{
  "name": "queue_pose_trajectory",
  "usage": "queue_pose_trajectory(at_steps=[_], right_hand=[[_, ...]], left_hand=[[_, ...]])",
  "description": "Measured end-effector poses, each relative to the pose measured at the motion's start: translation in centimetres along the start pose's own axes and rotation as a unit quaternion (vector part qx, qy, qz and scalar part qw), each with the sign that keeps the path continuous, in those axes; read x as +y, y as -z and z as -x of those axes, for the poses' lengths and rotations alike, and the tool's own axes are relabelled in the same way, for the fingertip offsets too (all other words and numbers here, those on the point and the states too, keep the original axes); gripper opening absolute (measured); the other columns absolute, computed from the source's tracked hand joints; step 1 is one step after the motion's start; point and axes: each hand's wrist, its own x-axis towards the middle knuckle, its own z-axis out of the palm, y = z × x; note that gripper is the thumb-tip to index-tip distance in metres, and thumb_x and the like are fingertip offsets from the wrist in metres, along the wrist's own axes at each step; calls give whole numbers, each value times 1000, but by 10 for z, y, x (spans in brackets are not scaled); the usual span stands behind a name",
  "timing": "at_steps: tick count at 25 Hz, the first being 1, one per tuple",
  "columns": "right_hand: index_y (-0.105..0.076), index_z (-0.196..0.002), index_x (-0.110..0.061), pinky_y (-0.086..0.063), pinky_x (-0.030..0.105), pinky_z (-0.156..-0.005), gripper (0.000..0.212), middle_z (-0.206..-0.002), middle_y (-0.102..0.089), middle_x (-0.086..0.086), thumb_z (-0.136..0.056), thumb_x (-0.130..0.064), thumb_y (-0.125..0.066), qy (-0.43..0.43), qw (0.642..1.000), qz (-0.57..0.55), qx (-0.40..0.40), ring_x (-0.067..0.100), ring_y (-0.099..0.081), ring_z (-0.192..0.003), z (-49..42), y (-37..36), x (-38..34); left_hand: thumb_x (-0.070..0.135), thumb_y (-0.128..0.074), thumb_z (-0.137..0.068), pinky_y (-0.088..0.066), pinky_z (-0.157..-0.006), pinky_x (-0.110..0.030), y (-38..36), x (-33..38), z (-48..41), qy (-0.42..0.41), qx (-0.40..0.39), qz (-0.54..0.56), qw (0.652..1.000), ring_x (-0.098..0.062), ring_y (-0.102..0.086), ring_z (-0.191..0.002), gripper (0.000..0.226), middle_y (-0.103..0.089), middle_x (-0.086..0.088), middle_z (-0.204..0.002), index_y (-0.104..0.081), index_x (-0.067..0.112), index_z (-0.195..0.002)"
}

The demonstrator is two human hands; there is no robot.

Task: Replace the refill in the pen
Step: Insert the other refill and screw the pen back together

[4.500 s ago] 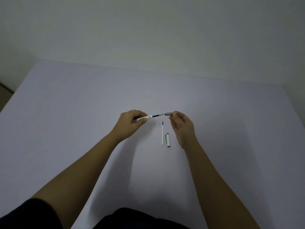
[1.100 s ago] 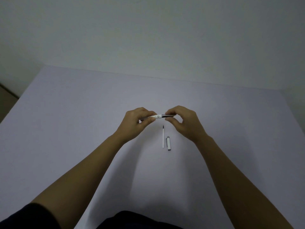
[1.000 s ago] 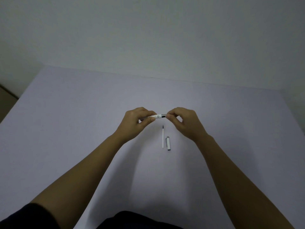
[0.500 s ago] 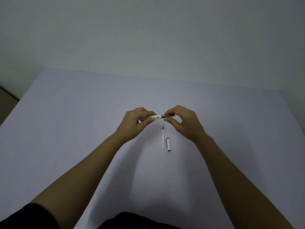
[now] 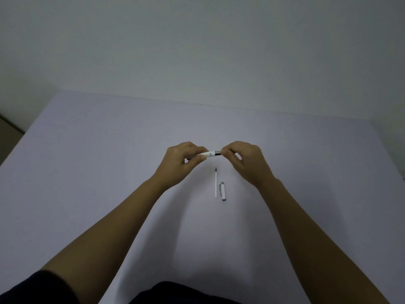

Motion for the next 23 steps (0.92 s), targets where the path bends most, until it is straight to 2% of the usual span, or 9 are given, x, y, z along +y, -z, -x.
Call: queue_pose_trajectory(at_steps=[2,3,5,7,10,13,18,21,23], right_hand=[[-67,-102,-7,-52,27,-76,25,-90,-72,6,-81,-21,-70,1,1000,-12,-7,13,-64,-79,0,2,-2],[-67,-101,-8,-51,26,-76,24,-90,-72,5,-81,-20,-71,8,1000,-7,-10,13,-64,-79,1,1,-1],[-70,-92,-8,-52,30,-70,16,-82,-73,5,-83,-21,-68,11,1000,8,-11,17,-64,-73,0,1,-1],[-71,-91,-8,-53,35,-69,16,-82,-73,6,-85,-22,-65,-4,1000,4,-6,18,-64,-73,0,2,0],[-66,-105,-8,-52,29,-80,28,-96,-72,6,-81,-21,-70,4,1000,-8,-4,12,-64,-85,2,2,-2],[-71,-95,-10,-49,30,-74,15,-86,-74,4,-82,-18,-69,19,1000,7,-9,17,-65,-77,1,1,-1],[-69,-102,-9,-48,29,-81,25,-93,-74,5,-80,-20,-71,31,999,12,-4,18,-67,-84,1,2,-2],[-72,-92,-9,-43,26,-76,12,-82,-74,4,-83,-17,-68,35,999,37,2,21,-65,-74,0,-2,-3],[-72,-91,-9,-40,25,-75,12,-80,-74,5,-85,-17,-65,13,999,30,-3,21,-63,-72,-1,-2,-3]], left_hand=[[20,-61,-88,-37,-67,-3,0,1,-1,-2,3,0,1000,-1,-54,-73,18,-67,0,-87,-70,18,-103],[20,-61,-88,-37,-67,-3,0,1,-1,-6,2,-4,1000,-1,-54,-73,18,-67,0,-87,-70,19,-103],[20,-60,-88,-38,-68,-3,0,2,-2,-15,-2,-14,1000,1,-53,-72,18,-66,1,-86,-69,19,-103],[20,-60,-88,-37,-68,-2,0,3,-2,-19,-2,-16,1000,2,-53,-72,18,-64,3,-84,-69,19,-103],[19,-60,-88,-36,-68,-1,0,3,-1,-17,-2,-16,1000,2,-53,-71,18,-61,6,-83,-69,18,-103],[19,-60,-88,-35,-68,-1,0,3,-1,-19,-7,-21,1000,1,-52,-71,18,-60,7,-81,-69,18,-103],[18,-60,-88,-36,-68,-1,1,4,-1,-15,-1,-16,1000,1,-53,-71,18,-60,7,-83,-69,17,-104],[18,-60,-88,-35,-68,0,1,5,-1,-20,-2,-23,1000,0,-52,-70,19,-64,2,-84,-69,16,-104],[18,-60,-88,-35,-68,1,1,5,-1,-22,1,-25,999,0,-51,-71,19,-66,-2,-87,-69,15,-104]])
